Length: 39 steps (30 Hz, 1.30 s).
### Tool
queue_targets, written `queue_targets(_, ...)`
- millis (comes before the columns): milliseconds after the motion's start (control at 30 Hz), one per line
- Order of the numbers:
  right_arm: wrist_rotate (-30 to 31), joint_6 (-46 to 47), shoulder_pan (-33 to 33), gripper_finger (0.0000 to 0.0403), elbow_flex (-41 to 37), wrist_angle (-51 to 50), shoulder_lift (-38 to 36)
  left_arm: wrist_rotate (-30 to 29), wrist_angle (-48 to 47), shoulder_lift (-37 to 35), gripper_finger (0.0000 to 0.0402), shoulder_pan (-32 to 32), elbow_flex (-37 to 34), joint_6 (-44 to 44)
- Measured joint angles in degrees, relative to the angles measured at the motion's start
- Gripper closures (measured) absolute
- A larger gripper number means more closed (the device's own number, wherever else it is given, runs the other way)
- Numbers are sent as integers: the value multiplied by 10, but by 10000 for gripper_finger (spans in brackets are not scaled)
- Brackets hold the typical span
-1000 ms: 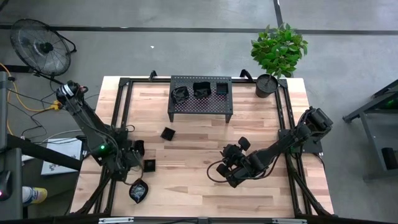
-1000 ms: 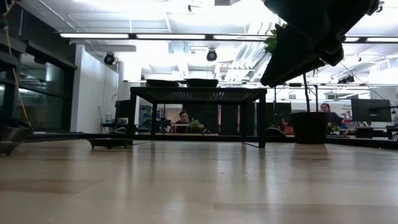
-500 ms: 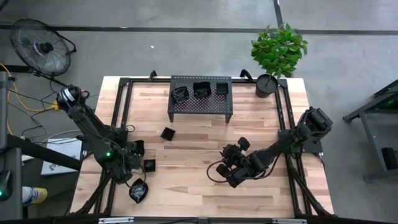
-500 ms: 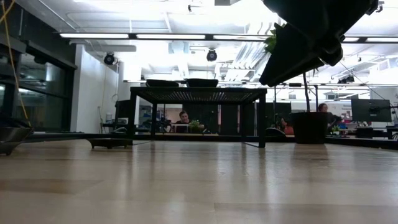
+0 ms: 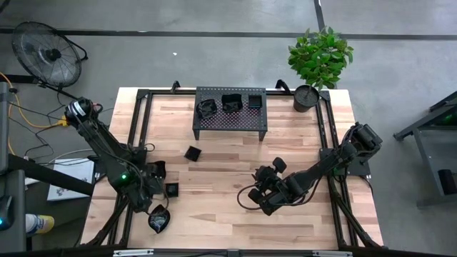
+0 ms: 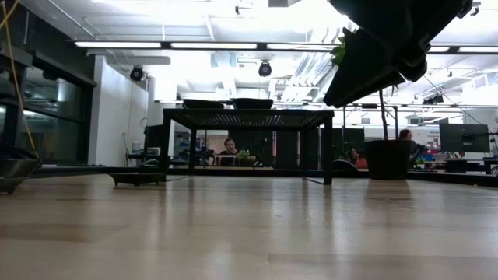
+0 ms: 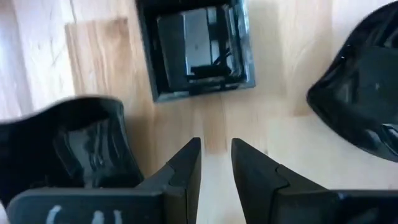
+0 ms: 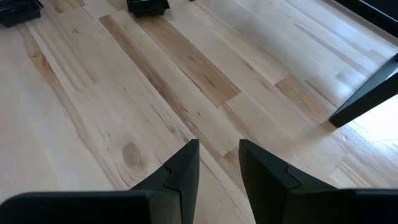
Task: Pick & Place Mini shaped plates
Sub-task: Stack the distorted square plate on top of the distorted square plate on the shelf
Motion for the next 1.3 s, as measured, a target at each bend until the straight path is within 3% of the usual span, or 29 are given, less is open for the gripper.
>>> queue_targets(367,-1,0,-2,295,0,4,0,-18,-1,0,316,0,1,24)
queue_targets(500,-4,0,-2,295,0,4,0,-13,-85,0,316,0,40,-5)
queue_targets(600,-4,0,-3,295,0,4,0,-52,-163,0,316,0,77,-26)
queue_targets(700,-3,0,-3,295,0,4,0,-99,-172,1,316,1,85,-15)
queue_targets(867,-3,0,-3,295,0,4,0,-101,-172,23,313,0,85,-10)
queue_targets(1300,0,0,-3,295,0,6,0,-74,-178,108,197,0,85,-25)
